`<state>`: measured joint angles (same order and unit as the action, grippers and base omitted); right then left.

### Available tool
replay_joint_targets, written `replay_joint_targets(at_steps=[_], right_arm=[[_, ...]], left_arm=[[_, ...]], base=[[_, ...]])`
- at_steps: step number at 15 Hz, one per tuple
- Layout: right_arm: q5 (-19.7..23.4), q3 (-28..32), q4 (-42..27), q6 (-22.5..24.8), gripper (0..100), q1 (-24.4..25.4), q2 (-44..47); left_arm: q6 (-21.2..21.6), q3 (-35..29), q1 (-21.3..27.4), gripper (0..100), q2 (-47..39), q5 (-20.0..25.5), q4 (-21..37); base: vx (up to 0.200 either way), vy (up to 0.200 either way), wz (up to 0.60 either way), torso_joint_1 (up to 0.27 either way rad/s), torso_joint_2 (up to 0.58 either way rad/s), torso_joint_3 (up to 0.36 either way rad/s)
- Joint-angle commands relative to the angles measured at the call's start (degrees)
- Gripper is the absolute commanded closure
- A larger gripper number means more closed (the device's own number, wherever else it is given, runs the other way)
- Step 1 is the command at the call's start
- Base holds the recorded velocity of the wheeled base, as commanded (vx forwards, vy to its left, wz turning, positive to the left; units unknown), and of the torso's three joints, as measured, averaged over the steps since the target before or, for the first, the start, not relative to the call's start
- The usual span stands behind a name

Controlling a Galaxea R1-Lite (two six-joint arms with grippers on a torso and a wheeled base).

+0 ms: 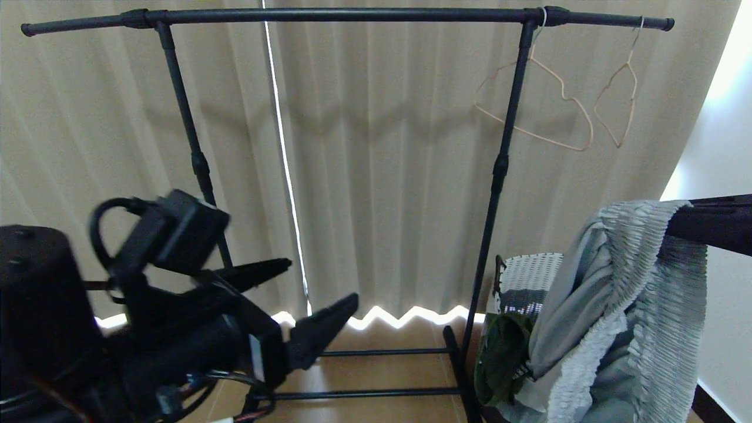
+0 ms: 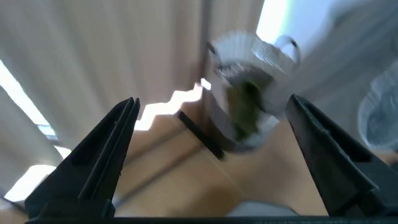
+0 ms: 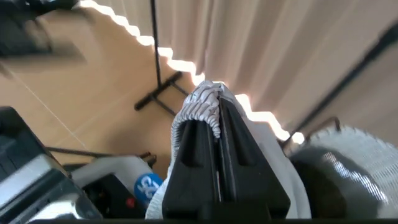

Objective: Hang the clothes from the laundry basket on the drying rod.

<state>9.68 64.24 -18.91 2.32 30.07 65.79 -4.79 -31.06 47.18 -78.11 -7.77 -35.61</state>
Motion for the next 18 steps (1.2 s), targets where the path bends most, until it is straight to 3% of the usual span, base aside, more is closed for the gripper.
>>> replay_joint_targets(at_steps=[1, 4, 6, 9, 12, 15, 18], right_arm=[[0.1, 0.4, 1.1, -0.2, 100, 1.0, 1.6], [0.2, 1.1, 3.2, -0.3, 100, 1.7, 1.2], [0.2, 0.9, 4.3, -1.4, 100, 2.4, 1.1], [0.2, 0.8, 7.0, -2.5, 100, 3.1, 1.2], [0.2, 0.7, 7.6, -2.6, 100, 4.1, 0.1], [0.2, 0.3, 7.5, -2.5, 100, 4.2, -1.9], [0.1, 0.4, 7.6, -2.5, 100, 4.2, -2.0]], left_arm=[[-0.7, -2.2, 6.5, 0, -10.9, -2.3, -2.3], [-3.9, -9.5, 13.6, 0, -21.3, -3.1, -2.3], [-8.7, -15.5, 16.2, 0, -26.1, -4.1, -2.3], [-11.6, -21.5, 17.9, 0, -31.1, -4.9, -2.4], [-11.6, -22.2, 17.9, 0, -34.2, -5.3, -2.4], [-11.7, -21.7, 17.9, 0, -35.7, -11.8, -2.4], [-12.3, -18.9, 18.0, 0, -35.2, -12.5, -2.9]], base=[[0.000, 0.000, 0.00, 0.000, 0.00, 0.000], [0.000, 0.000, 0.00, 0.000, 0.00, 0.000], [0.000, 0.000, 0.00, 0.000, 0.00, 0.000], [0.000, 0.000, 0.00, 0.000, 0.00, 0.000], [0.000, 0.000, 0.00, 0.000, 0.00, 0.000], [0.000, 0.000, 0.00, 0.000, 0.00, 0.000], [0.000, 0.000, 0.00, 0.000, 0.00, 0.000]])
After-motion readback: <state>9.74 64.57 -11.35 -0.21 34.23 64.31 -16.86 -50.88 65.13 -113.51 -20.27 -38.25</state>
